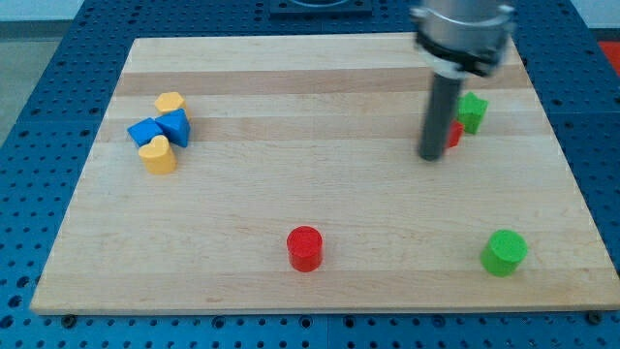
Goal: Move the green star to the green circle
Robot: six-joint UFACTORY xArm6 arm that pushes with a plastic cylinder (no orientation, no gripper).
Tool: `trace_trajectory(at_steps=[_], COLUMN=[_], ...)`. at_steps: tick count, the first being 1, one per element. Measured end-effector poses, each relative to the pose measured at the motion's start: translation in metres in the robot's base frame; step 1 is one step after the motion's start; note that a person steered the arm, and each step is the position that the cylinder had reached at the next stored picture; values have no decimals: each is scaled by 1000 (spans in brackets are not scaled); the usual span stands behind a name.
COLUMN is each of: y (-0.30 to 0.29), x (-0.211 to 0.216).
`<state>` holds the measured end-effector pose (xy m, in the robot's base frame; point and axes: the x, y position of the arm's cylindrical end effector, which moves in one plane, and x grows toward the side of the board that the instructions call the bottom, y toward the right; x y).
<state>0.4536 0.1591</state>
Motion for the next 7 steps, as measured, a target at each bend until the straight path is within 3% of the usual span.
trace_trajectory(at_steps=[2,3,4,5,6,7], y=[4,-52,-90,-84,-29,40], x=[23,28,7,-95,-204,-224])
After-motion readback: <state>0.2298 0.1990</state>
